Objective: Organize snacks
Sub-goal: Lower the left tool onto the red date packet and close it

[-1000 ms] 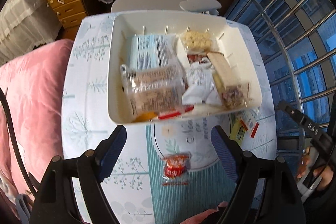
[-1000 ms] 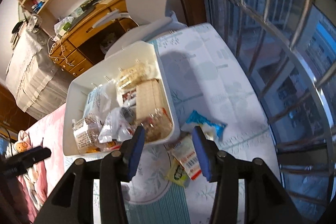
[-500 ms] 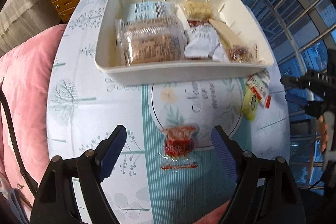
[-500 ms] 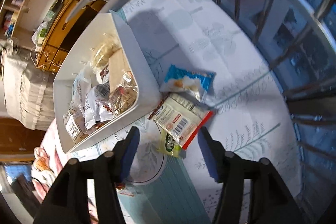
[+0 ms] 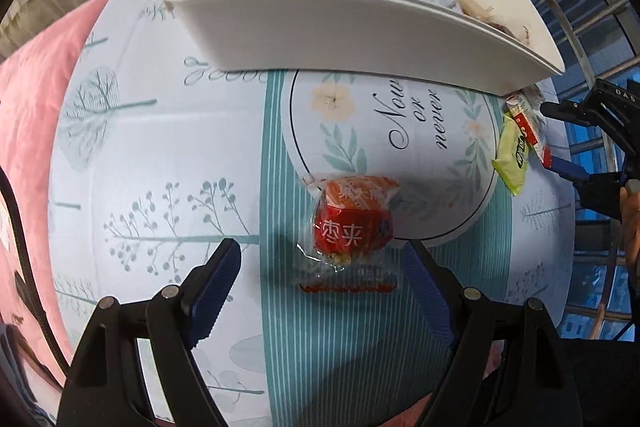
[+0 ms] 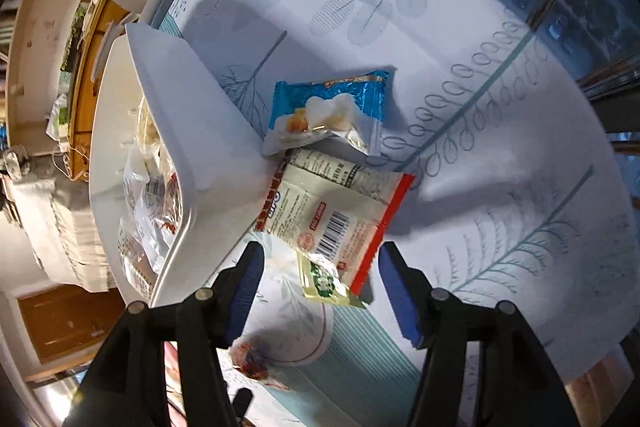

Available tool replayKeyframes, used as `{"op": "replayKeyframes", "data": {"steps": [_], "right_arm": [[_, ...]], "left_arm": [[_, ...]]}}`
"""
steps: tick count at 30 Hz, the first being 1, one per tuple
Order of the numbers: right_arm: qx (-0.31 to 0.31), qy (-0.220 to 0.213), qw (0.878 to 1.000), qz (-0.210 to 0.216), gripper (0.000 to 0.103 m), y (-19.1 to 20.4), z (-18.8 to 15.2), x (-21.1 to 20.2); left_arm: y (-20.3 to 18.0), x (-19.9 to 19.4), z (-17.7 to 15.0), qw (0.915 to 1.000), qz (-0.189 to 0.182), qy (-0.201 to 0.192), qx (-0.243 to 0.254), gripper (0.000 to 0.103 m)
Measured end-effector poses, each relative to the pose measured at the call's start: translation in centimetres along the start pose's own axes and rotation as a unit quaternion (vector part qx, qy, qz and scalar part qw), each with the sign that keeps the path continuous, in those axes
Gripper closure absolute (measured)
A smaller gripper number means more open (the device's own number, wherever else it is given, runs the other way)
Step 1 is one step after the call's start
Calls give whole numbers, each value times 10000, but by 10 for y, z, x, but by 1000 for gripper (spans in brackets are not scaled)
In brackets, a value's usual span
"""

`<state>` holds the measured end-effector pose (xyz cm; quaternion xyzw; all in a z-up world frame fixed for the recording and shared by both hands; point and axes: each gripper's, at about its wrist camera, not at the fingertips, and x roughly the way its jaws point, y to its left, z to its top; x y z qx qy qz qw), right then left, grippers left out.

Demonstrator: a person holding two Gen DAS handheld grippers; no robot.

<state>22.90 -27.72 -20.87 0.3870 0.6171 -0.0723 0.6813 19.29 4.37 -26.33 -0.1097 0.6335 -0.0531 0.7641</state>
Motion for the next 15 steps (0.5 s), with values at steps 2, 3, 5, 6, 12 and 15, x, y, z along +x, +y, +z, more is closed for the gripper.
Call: {"op": "replayKeyframes", "data": {"steps": [2, 3, 5, 6, 12, 15], "right_arm": [[14, 41, 10000, 32, 43, -2, 2, 3], [20, 66, 10000, 29, 43, -2, 3, 5], [40, 84, 9999, 40, 43, -2, 5, 8], [51, 70, 9999, 53, 43, -3, 6, 9], [138, 6, 9999, 28, 44, -12, 11, 9], [100, 22, 9999, 25, 54, -14, 14, 8]], "left_arm": [[3, 5, 0, 9999, -16, 73, -128, 21], [3, 7, -1, 9998, -14, 97, -188, 21], [7, 11, 0, 9994, -65, 133, -302, 21], [8, 13, 0, 9992, -86, 152, -357, 21], [11, 20, 6, 9983, -78, 193, -540, 21], [8, 25, 11, 9983, -32, 237, -526, 21]]}}
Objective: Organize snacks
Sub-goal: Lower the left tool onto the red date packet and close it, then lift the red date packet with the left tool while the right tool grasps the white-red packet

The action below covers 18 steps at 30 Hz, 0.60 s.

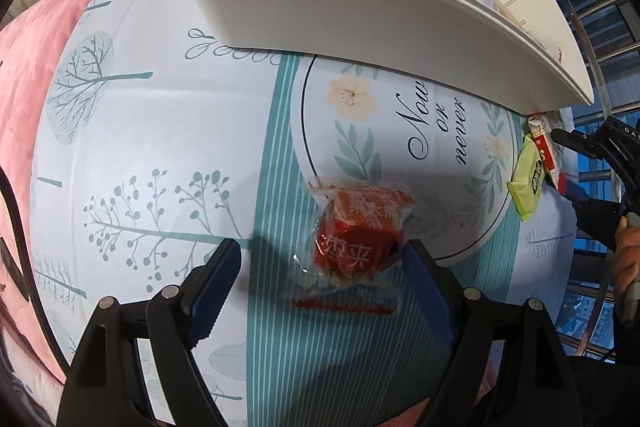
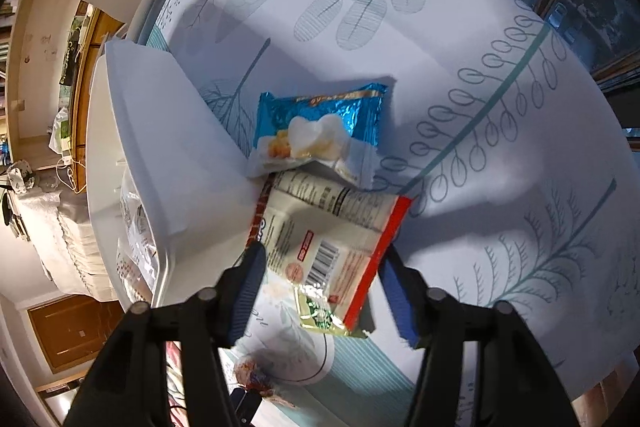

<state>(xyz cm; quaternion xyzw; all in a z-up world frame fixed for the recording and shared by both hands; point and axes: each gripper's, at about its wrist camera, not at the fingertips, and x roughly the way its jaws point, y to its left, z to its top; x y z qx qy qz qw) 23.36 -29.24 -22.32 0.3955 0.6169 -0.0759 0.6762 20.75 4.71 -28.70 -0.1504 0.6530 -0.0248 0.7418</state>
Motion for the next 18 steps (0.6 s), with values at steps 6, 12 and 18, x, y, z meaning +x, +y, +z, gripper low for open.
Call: {"op": "replayKeyframes", "data": {"steps": [6, 12, 18], "right_arm": [[-17, -6, 10000, -20, 71, -3, 6, -2], [-134, -66, 9996, 241, 89, -11, 14, -15], [-351, -101, 9984, 422, 95, -12, 18, -28]], "left_arm": [[-8, 7, 7, 9999, -31, 70, -87, 27], [-13, 12, 10, 9994, -226, -15, -258, 49], [-19, 12, 1, 9990, -222, -159, -351, 54]]}}
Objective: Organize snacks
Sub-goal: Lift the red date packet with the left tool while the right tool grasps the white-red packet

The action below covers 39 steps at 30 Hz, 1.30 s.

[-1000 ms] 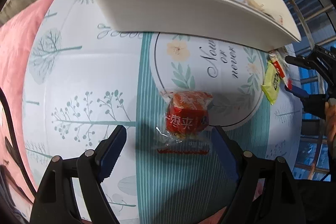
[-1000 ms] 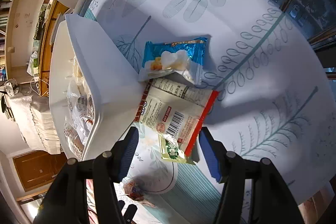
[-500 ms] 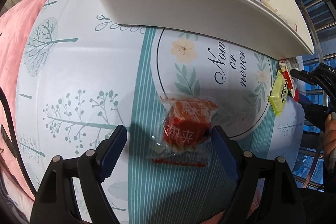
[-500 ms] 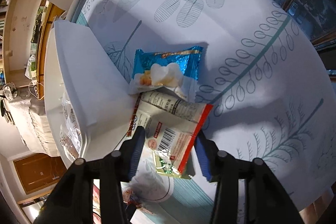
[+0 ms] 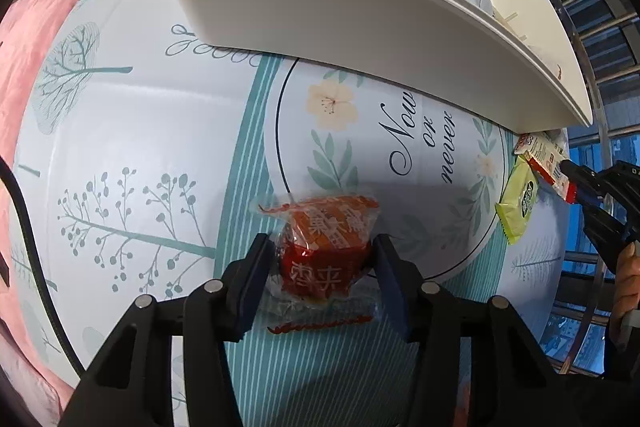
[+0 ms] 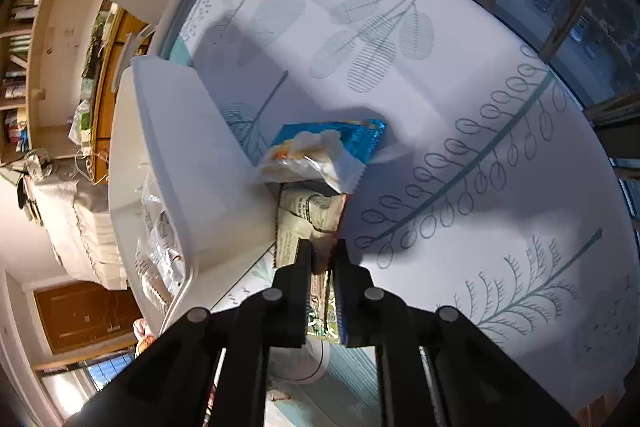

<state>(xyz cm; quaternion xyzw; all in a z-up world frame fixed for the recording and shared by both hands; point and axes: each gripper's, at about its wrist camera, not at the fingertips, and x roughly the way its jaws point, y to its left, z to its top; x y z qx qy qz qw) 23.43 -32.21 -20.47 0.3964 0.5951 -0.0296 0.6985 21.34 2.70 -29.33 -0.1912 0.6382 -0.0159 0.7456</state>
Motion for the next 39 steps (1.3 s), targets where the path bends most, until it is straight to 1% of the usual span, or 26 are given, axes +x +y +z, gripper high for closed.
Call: {"op": "replayKeyframes", "data": {"steps": [3, 6, 11, 14, 18, 23, 27, 33, 39], "right_arm": [[-97, -52, 9997, 222, 96, 1, -4, -7], [-188, -46, 9992, 351, 97, 1, -5, -13], [-449, -46, 9980, 448, 99, 10, -7, -26], [-654, -122, 9966, 492, 99, 18, -9, -36], [-915, -316, 9938, 554, 100, 24, -10, -53], [-1320, -662, 9878, 496, 100, 34, -10, -78], [-1412, -866, 9838, 689, 100, 40, -9, -94], [-1670, -1084, 9744, 1045, 100, 65, -9, -111], [-2149, -1244, 9623, 1110, 100, 99, -20, -113]], "left_arm": [[0, 0, -5, 10000, 15, -11, -74, 56], [0, -5, -12, 9999, 24, -97, -97, 56], [-4, -20, -17, 9997, -29, -171, -183, 56], [-7, -33, -16, 9997, 4, -238, -111, 56], [-11, -53, -9, 9997, 15, -230, 34, 56], [-16, -83, 4, 9993, 64, -259, 269, 56], [-25, -103, 18, 9981, 135, -349, 497, 56], [-26, -137, 44, 9956, 186, -577, 710, 55], [-30, -158, 75, 9926, 255, -784, 889, 55]]}}
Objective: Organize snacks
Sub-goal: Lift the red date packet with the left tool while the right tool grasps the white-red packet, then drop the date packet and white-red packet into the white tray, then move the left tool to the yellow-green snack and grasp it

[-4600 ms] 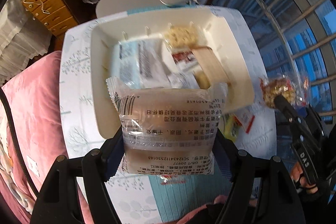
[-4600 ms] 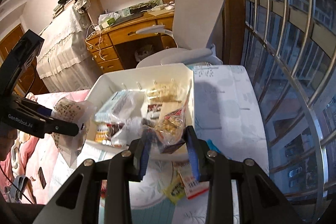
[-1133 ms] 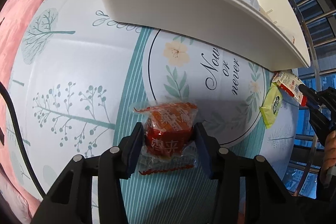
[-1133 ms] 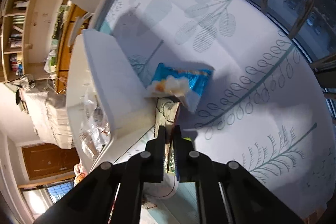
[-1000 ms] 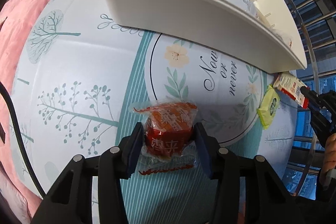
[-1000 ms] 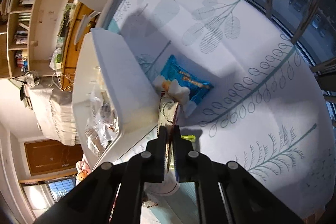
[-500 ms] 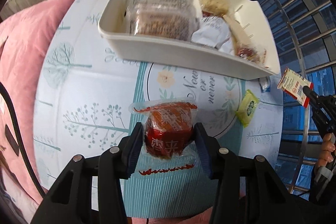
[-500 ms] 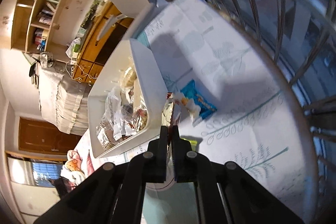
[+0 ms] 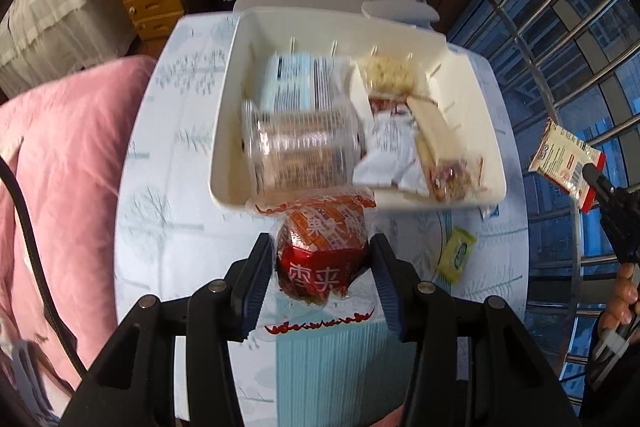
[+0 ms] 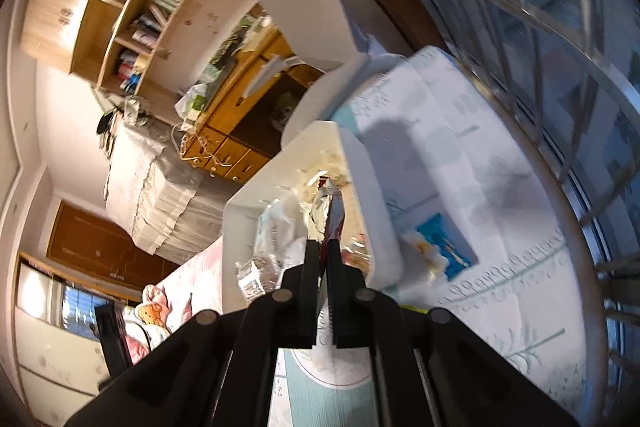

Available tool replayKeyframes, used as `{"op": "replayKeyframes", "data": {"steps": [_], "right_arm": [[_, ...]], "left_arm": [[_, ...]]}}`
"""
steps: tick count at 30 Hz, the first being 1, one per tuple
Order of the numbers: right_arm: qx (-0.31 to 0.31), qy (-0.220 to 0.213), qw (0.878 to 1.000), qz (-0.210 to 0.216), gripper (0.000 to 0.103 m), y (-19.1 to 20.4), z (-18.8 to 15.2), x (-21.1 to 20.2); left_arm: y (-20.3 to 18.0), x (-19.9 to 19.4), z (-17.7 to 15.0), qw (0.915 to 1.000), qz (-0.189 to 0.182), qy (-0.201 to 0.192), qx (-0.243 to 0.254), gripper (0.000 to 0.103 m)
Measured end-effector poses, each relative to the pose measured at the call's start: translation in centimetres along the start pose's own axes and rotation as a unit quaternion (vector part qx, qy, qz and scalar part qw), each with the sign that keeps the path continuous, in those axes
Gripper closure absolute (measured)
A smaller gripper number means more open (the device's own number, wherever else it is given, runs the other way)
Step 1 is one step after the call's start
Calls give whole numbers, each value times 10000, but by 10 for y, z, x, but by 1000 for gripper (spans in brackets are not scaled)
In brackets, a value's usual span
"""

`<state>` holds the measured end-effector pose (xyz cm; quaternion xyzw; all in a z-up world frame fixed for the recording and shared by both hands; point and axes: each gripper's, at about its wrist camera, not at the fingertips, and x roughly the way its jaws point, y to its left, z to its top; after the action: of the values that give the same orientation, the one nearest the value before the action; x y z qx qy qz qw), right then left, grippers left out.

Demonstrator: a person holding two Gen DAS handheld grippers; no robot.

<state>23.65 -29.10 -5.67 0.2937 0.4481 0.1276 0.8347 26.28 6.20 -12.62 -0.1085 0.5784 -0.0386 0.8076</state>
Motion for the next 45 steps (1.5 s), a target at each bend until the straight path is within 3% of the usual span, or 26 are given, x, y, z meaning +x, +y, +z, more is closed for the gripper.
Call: {"op": "replayKeyframes", "data": {"steps": [9, 15, 20, 23, 30, 36, 45], "right_arm": [[-756, -75, 9971, -76, 100, 49, -5, 32], [-1077, -5, 9937, -300, 100, 64, -9, 56], [-1101, 144, 9925, -517, 95, 65, -11, 72], [-944, 265, 9933, -619, 93, 57, -13, 76], [-897, 224, 9928, -767, 79, 49, -16, 62], [-785, 178, 9936, -788, 62, 35, -22, 41], [-905, 401, 9905, -956, 58, -1, -32, 29]], "left_arm": [[-2, -4, 52, 9990, -176, -303, 265, 55], [-9, 16, 72, 9982, -281, -254, 470, 55], [-12, 25, 78, 9976, -402, -339, 451, 46], [-13, 25, 79, 9976, -407, -359, 428, 34], [-14, 16, 68, 9982, -324, -320, 397, 26], [-9, 1, 39, 9974, -348, -606, 180, 20], [-10, 3, -21, 9972, -289, -597, -349, 18]]}}
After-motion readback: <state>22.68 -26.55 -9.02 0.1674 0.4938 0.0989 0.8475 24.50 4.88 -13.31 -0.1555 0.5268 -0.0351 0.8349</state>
